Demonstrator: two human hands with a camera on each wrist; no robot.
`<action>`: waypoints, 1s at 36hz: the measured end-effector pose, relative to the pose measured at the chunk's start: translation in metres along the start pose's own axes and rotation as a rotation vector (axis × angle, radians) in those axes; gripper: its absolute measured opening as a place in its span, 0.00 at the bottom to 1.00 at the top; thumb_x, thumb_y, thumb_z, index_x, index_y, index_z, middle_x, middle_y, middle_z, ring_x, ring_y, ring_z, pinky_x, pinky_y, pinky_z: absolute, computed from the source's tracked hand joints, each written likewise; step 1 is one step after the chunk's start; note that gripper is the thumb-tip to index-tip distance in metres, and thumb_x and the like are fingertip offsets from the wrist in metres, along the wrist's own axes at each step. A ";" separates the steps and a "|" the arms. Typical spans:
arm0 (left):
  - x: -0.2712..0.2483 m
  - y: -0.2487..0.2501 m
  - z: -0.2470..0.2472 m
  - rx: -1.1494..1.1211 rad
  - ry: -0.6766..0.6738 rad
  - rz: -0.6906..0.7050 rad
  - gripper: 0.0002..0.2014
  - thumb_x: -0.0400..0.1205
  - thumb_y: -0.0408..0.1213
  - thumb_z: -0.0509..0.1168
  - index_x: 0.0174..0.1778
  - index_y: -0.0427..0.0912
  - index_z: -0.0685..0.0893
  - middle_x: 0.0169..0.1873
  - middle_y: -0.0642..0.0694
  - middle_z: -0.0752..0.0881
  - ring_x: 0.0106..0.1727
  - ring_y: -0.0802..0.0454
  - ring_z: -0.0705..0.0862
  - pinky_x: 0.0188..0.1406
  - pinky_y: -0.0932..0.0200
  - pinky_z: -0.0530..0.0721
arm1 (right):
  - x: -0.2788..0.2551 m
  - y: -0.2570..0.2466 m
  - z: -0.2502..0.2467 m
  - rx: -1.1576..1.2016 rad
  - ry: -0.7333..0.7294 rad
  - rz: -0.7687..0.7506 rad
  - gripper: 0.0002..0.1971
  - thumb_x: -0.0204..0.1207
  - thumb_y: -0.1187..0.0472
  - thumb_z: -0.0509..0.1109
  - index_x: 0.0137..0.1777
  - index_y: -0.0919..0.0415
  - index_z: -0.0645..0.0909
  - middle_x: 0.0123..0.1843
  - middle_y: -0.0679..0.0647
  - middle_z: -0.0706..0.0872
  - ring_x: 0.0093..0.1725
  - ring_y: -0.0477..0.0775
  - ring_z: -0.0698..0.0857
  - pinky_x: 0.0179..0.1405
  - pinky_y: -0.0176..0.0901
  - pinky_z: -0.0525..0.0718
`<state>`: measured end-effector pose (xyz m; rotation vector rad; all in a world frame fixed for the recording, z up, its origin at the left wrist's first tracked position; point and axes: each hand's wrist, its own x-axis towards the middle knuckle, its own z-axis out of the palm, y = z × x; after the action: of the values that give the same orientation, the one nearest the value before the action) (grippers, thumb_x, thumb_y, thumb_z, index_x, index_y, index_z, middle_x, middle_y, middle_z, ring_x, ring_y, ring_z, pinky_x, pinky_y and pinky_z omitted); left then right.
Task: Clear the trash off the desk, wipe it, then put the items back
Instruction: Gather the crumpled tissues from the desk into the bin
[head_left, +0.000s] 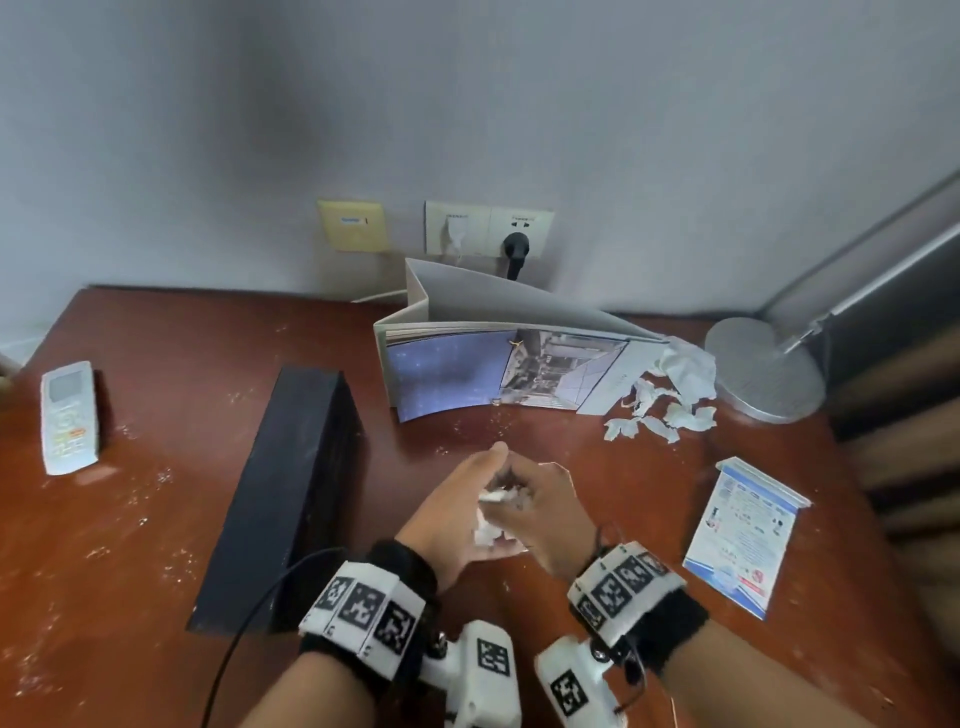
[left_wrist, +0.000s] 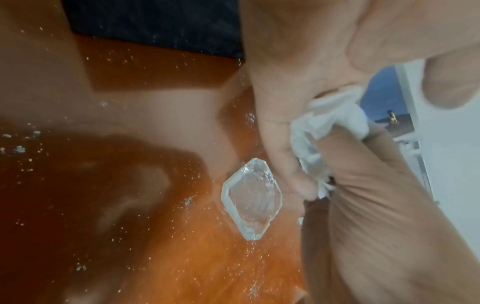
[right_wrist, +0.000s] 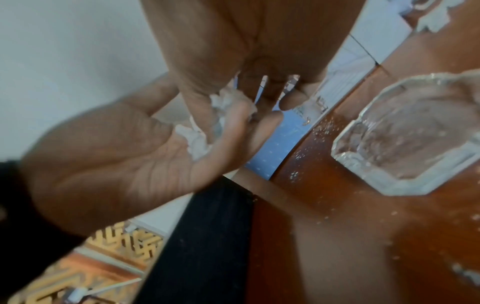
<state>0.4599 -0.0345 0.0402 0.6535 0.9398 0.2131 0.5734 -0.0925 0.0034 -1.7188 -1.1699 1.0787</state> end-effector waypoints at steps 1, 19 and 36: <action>0.002 -0.002 0.003 0.019 0.018 0.005 0.12 0.85 0.48 0.60 0.60 0.48 0.81 0.52 0.47 0.86 0.46 0.53 0.87 0.45 0.49 0.86 | -0.001 0.001 -0.001 -0.033 -0.007 -0.006 0.09 0.64 0.54 0.71 0.46 0.48 0.83 0.43 0.46 0.86 0.45 0.51 0.86 0.47 0.61 0.85; 0.040 -0.007 0.044 0.542 0.106 0.162 0.04 0.79 0.32 0.69 0.43 0.45 0.80 0.34 0.45 0.84 0.18 0.57 0.76 0.17 0.64 0.72 | 0.007 0.100 -0.201 -0.553 0.338 0.523 0.29 0.72 0.56 0.75 0.74 0.48 0.72 0.74 0.60 0.69 0.68 0.59 0.76 0.65 0.49 0.76; 0.083 -0.024 0.076 0.578 0.116 0.134 0.08 0.78 0.42 0.72 0.49 0.45 0.83 0.49 0.41 0.85 0.33 0.57 0.84 0.26 0.69 0.79 | 0.095 0.133 -0.204 -0.694 0.192 0.719 0.35 0.73 0.29 0.59 0.79 0.33 0.55 0.83 0.55 0.47 0.80 0.66 0.53 0.71 0.67 0.67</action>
<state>0.5675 -0.0490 0.0008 1.2494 1.0776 0.0952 0.8226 -0.0662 -0.0703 -2.8600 -0.8563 0.9029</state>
